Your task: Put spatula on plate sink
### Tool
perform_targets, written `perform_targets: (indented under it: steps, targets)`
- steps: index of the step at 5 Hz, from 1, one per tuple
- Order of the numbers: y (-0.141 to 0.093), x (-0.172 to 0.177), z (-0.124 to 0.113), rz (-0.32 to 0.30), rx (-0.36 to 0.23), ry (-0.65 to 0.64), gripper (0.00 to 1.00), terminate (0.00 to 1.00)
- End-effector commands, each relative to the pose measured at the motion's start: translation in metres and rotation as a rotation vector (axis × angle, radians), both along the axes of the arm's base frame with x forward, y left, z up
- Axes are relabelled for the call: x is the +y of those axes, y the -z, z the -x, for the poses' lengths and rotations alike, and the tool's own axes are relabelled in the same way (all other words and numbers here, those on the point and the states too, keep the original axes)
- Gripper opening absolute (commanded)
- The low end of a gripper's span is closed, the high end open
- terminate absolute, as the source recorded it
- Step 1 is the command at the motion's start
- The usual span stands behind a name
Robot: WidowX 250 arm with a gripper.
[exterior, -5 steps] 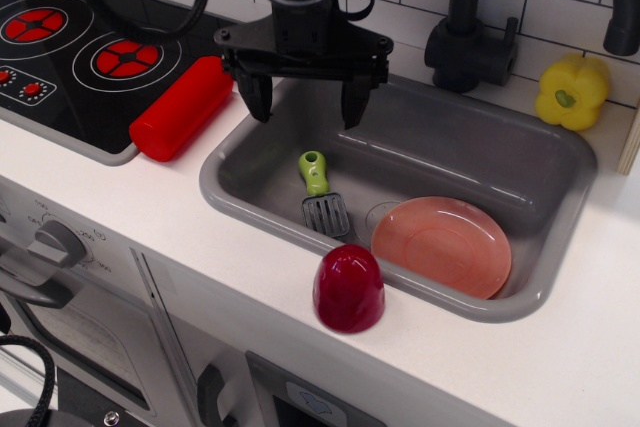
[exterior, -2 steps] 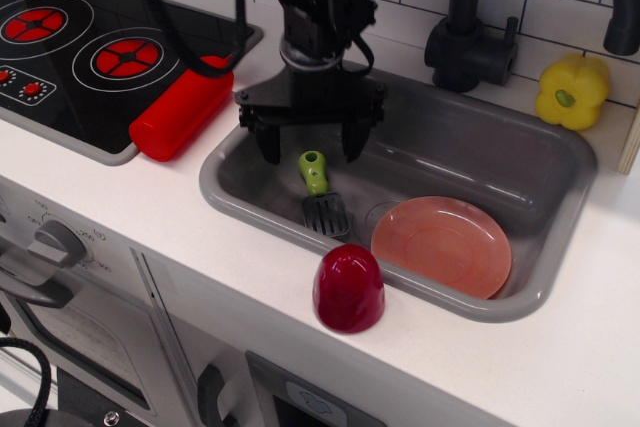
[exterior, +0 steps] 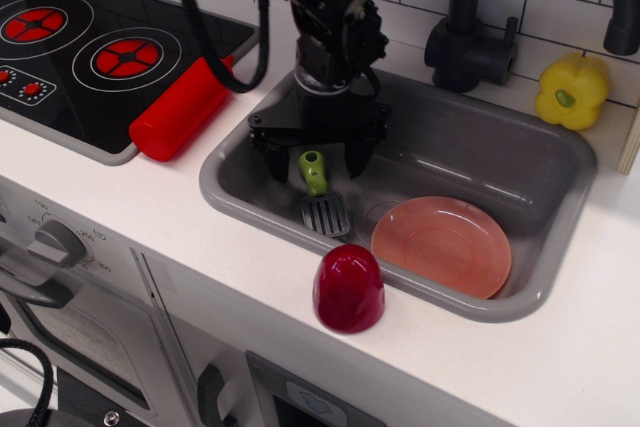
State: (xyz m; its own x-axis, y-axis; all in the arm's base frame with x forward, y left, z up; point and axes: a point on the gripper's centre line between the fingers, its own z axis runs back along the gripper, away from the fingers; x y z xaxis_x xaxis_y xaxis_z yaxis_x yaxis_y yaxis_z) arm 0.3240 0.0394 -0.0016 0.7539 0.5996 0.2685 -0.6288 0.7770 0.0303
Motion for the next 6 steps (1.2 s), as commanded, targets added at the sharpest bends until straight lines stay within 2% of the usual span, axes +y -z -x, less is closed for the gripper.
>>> perform_targets:
  steps: [1, 2, 5, 6]
  targets:
    - [0.004, -0.005, -0.022, 0.064, -0.003, -0.063, 1.0, 0.0]
    - [0.006, -0.007, -0.02, 0.057, 0.012, -0.054, 1.0, 0.0]
    - [0.019, -0.003, -0.003, 0.031, 0.01, -0.015, 1.0, 0.0]
    - [0.019, -0.002, 0.0, 0.035, 0.007, -0.015, 0.0, 0.0]
